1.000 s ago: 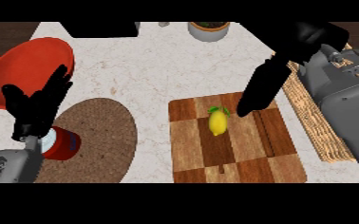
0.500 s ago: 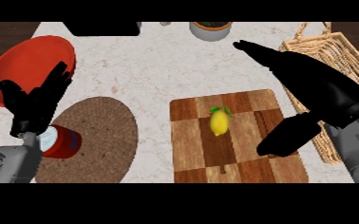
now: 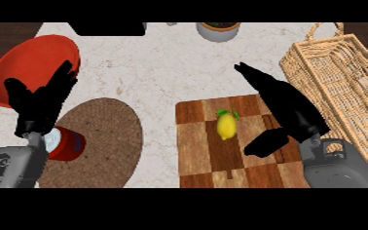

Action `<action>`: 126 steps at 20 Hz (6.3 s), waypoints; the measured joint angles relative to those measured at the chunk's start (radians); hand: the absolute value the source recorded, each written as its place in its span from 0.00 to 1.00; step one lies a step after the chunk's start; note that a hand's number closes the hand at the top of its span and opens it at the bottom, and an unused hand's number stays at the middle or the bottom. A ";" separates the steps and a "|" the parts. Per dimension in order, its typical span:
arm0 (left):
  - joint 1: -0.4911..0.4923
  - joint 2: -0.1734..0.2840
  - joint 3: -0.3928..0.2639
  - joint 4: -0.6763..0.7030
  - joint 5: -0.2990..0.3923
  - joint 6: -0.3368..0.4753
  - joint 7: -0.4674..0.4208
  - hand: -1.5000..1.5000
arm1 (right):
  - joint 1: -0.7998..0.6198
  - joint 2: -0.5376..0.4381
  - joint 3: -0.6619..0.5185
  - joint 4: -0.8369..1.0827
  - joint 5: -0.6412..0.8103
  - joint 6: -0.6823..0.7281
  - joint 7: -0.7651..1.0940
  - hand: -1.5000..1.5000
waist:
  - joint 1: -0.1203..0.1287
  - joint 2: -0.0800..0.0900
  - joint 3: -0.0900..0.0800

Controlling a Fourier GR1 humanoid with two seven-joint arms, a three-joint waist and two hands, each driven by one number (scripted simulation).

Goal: Pick the lemon from the cutting board and place it in the basket

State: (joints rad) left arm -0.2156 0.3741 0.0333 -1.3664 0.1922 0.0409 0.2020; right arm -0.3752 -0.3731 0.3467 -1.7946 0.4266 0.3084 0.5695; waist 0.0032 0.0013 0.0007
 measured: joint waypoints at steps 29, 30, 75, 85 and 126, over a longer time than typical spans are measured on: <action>0.020 -0.076 0.077 -0.043 -0.093 -0.060 0.029 0.50 | 0.072 0.199 -0.075 0.360 0.254 -0.016 -0.323 0.00 | -0.002 -0.002 -0.001; 0.018 -0.077 0.084 -0.033 -0.093 -0.062 0.020 0.50 | 0.088 0.190 -0.080 0.355 0.254 -0.012 -0.347 0.00 | -0.003 -0.002 -0.001; -0.060 -0.138 0.085 -0.016 -0.145 -0.138 0.014 0.50 | -0.361 0.370 -0.353 0.834 0.531 -0.670 0.385 1.00 | 0.117 0.032 0.000; -0.072 -0.147 0.074 -0.012 -0.156 -0.130 0.023 0.50 | -0.657 0.368 -0.354 1.006 0.782 -0.997 0.469 1.00 | 0.120 0.025 -0.004; 0.005 -0.119 0.135 -0.041 -0.147 -0.110 0.040 0.50 | -0.882 0.073 -0.721 1.325 1.338 -0.952 0.647 1.00 | 0.001 -0.002 -0.001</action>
State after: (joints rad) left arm -0.2108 0.2556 0.1684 -1.4072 0.0456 -0.0693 0.2416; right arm -1.2574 -0.3002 -0.3747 -0.4693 1.7642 -0.6434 1.2169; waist 0.0046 -0.0007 -0.0003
